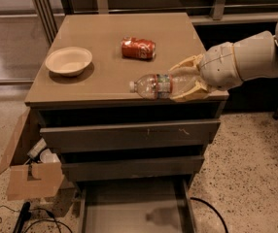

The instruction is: Pick water bottle from bottom drawer and place on counter

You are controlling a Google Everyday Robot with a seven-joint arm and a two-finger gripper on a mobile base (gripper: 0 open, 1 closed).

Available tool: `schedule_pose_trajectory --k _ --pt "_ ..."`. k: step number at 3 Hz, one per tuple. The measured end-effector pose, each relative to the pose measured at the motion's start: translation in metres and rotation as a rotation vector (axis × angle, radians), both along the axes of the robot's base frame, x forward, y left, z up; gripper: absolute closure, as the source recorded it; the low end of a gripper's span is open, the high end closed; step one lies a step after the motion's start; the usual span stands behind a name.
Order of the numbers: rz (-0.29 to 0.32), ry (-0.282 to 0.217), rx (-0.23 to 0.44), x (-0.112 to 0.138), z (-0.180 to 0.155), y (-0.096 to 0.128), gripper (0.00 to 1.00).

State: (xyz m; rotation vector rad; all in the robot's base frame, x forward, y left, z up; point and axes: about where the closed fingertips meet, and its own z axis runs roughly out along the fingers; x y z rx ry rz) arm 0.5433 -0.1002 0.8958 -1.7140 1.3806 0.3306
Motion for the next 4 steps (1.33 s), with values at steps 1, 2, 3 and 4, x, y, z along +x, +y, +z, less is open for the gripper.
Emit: schedule_pose_trajectory --k 1,2,3,4 --pt "0.016 -0.021 -0.017 0.019 0.012 0.02 1.0" --pt "0.024 -0.042 -0.028 0.039 0.023 0.039 1.0" --pt "0.023 -0.026 -0.03 0.062 0.024 0.051 1.0" --pt "0.021 -0.001 -0.013 0.076 0.021 0.055 1.0"
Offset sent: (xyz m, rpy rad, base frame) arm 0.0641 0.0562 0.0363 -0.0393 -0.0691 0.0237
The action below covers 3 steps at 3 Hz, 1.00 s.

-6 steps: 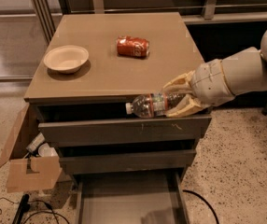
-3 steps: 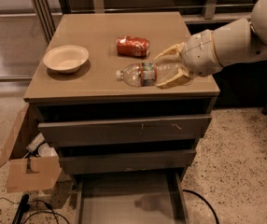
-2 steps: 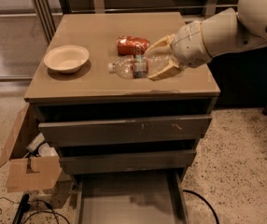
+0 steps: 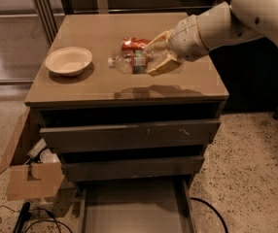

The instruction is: Pick water bottle from bottom drawer and place on counter

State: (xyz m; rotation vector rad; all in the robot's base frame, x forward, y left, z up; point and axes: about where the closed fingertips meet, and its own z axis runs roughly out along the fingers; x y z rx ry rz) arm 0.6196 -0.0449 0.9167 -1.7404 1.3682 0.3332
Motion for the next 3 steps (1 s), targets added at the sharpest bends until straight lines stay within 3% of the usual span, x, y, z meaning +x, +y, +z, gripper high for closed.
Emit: schedule_pose_trajectory --k 2,3 --pt "-0.013 0.07 0.028 0.03 -0.019 0.001 1.0" --pt "-0.025 0.095 0.01 0.039 -0.029 0.0 1.0"
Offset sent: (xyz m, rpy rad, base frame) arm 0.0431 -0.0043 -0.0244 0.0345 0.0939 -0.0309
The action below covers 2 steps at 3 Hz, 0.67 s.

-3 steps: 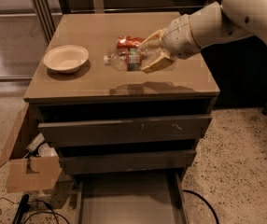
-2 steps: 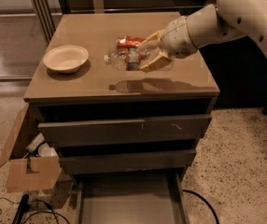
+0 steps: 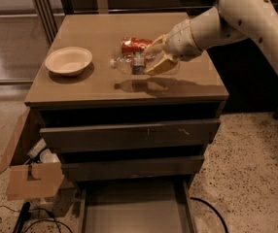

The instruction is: Pick water bottle from bottom drawer and place on counter

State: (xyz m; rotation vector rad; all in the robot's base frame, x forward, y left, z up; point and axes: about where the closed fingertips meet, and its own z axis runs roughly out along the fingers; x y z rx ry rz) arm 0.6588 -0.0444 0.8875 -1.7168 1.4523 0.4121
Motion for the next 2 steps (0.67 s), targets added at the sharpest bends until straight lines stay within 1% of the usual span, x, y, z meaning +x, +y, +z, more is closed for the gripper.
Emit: schedule_pose_trajectory --k 2 --pt "-0.032 0.047 -0.058 0.016 -0.029 -0.004 1.0"
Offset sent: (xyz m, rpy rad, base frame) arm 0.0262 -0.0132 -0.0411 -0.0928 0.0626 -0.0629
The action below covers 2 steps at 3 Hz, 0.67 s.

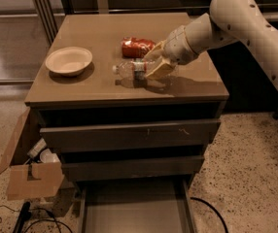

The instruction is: Pick water bottle from bottom drawer and place on counter

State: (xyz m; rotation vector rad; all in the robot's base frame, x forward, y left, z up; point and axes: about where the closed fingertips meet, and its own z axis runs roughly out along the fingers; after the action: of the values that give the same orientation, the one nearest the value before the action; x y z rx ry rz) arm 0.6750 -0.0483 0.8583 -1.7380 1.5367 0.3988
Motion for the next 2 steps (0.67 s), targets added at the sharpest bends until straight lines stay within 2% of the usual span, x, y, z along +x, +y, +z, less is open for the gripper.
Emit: schedule_pose_trajectory --k 1,2 --pt "-0.015 0.015 -0.014 0.0045 -0.0104 -0.0043 1.0" --pt "-0.016 0.016 -0.015 0.0049 -0.0113 -0.0046 0.77"
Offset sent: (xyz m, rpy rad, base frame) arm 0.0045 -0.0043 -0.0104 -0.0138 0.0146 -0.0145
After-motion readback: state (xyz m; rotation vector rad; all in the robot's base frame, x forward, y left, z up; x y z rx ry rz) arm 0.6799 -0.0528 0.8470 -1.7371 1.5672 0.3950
